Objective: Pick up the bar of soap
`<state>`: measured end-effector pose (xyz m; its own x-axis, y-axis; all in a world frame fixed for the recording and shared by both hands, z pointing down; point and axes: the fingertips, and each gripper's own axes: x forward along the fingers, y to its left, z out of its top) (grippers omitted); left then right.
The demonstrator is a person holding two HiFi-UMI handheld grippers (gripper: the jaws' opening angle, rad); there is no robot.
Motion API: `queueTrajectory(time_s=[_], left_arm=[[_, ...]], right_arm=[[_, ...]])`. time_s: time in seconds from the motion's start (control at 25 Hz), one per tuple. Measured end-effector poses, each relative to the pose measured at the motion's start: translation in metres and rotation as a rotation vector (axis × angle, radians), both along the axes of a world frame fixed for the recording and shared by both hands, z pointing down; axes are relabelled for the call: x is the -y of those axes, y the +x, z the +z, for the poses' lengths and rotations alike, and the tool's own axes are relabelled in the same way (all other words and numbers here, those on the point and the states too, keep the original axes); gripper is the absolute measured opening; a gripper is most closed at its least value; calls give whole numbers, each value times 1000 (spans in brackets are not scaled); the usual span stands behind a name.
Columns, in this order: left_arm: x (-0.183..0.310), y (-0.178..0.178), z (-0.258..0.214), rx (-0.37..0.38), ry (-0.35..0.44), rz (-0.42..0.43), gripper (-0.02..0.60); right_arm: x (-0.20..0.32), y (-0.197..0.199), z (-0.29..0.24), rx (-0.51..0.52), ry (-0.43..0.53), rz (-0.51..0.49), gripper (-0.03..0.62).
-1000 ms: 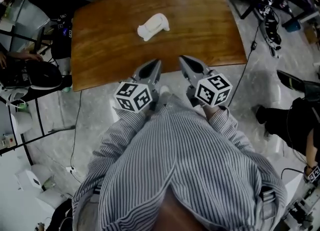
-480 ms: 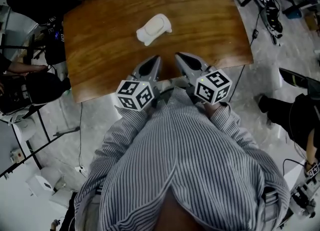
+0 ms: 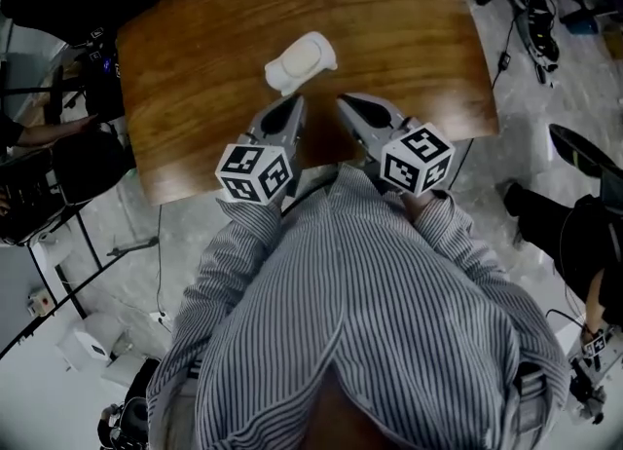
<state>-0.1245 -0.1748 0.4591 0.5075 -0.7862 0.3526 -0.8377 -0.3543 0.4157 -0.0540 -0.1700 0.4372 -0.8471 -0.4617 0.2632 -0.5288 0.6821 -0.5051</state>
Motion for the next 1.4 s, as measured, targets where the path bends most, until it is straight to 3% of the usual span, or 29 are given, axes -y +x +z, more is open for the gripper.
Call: queueTrajectory(time_s=[0.28,0.48,0.76,0.96,1.12,1.4], left_arm=[[31,-11,17,251,19,114,3],[46,-11,33,279,-30,194,48],[62,-7,54,404,-90,326,166],[68,-3,70,485,-111,409,198],[76,2,79,553,-124,475,259],[80,12,87,625,-142,610,276]], right_arm=[[14,6,16,12,-66,7,2],[23,3,28,8,-101,-14,2],[34,-5,39,0,-129,-63,2],[29,-6,51,36,-166,-91,2],[35,3,53,74,-185,-71,2],[38,17,50,134,-206,-36,2]])
